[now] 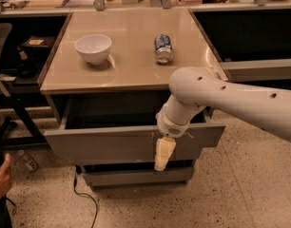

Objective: Open top drawer

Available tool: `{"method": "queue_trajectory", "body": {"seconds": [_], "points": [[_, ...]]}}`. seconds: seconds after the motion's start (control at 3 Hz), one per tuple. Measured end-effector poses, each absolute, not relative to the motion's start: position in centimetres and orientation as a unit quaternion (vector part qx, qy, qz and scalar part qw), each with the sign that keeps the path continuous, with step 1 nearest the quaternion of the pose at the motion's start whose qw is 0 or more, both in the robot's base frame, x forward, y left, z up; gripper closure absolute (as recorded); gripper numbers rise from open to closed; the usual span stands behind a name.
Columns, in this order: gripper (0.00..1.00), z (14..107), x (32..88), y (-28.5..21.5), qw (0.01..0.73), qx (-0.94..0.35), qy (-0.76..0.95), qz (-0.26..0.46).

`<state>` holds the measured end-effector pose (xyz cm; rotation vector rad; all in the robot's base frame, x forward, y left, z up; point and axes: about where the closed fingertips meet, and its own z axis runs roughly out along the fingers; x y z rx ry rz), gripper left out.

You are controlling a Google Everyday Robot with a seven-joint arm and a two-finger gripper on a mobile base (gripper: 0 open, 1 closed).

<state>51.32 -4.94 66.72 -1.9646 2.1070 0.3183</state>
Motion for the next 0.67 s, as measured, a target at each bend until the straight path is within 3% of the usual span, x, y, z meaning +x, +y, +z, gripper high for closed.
{"method": "queue_trajectory", "body": {"seconds": [0.67], "points": [[0.0, 63.5, 49.6, -5.7, 0.079, -0.685, 0.715, 0.118]]}}
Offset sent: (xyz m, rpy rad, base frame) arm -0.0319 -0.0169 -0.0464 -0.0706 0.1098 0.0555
